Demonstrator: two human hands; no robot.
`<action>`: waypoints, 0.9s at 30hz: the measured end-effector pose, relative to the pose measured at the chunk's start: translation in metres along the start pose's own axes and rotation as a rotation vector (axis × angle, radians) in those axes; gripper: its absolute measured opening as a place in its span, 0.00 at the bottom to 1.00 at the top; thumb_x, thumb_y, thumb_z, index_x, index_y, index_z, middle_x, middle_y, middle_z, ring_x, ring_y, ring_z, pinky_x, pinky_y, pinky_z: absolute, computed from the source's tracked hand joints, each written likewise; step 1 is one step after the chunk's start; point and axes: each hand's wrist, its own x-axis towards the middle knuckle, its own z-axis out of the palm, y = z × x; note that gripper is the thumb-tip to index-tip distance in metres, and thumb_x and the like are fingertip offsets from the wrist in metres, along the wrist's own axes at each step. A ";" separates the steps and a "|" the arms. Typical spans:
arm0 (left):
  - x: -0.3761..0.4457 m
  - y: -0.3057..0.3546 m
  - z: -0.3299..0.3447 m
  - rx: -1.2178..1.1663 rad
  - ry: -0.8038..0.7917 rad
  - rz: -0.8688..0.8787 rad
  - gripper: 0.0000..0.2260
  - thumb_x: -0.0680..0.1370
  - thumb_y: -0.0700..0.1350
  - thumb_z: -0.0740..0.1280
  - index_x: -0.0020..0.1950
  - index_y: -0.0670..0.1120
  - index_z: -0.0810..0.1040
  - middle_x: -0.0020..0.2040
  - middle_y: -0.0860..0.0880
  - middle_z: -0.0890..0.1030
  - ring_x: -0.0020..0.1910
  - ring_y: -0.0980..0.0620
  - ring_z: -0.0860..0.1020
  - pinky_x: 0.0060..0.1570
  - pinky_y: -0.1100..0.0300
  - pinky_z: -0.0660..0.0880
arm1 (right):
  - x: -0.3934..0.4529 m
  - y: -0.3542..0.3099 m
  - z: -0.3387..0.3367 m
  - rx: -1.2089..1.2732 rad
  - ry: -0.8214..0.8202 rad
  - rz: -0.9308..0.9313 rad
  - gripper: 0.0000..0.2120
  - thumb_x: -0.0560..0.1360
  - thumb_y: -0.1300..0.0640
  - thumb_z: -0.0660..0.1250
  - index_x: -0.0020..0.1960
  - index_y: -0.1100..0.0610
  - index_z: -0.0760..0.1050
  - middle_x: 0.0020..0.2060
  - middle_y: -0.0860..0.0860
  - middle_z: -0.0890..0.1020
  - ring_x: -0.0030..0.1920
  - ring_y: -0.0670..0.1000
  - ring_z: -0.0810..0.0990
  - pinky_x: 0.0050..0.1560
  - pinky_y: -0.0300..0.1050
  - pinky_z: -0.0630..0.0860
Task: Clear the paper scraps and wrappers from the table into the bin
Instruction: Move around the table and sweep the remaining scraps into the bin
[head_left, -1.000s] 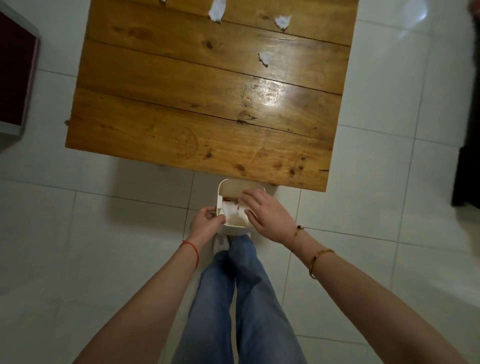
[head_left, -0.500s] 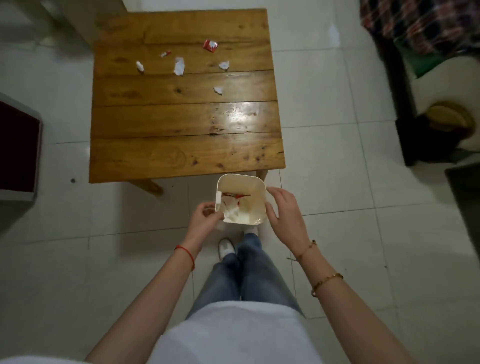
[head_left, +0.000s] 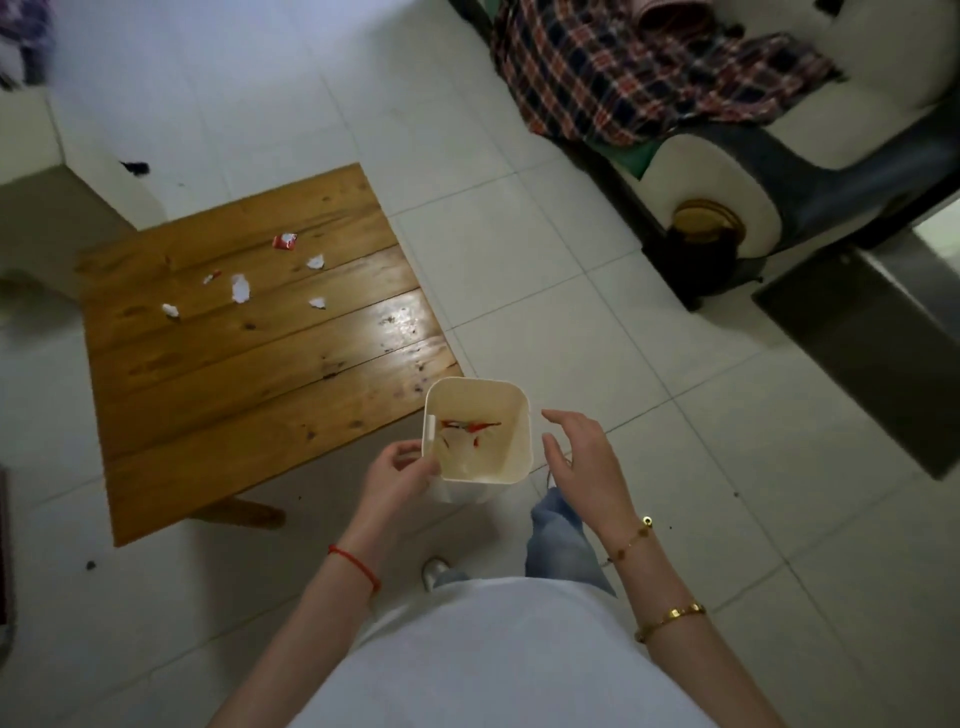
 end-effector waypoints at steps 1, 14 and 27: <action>-0.001 0.007 0.010 0.008 -0.015 0.011 0.10 0.72 0.40 0.70 0.49 0.52 0.75 0.49 0.50 0.79 0.50 0.50 0.80 0.45 0.59 0.78 | 0.002 0.007 -0.009 0.011 0.010 0.024 0.15 0.80 0.53 0.60 0.66 0.51 0.72 0.61 0.48 0.77 0.64 0.46 0.71 0.62 0.36 0.64; 0.024 0.129 0.175 -0.026 -0.070 0.045 0.12 0.73 0.39 0.70 0.54 0.49 0.75 0.53 0.47 0.79 0.54 0.47 0.79 0.52 0.54 0.79 | 0.118 0.111 -0.157 -0.010 -0.001 0.007 0.15 0.80 0.54 0.59 0.66 0.53 0.72 0.61 0.48 0.77 0.63 0.47 0.72 0.63 0.36 0.64; 0.112 0.215 0.259 -0.139 0.031 0.015 0.11 0.72 0.40 0.70 0.52 0.49 0.77 0.53 0.47 0.80 0.54 0.47 0.80 0.53 0.53 0.81 | 0.279 0.154 -0.209 -0.056 -0.089 -0.110 0.15 0.80 0.53 0.59 0.67 0.52 0.71 0.62 0.48 0.77 0.64 0.47 0.72 0.63 0.37 0.65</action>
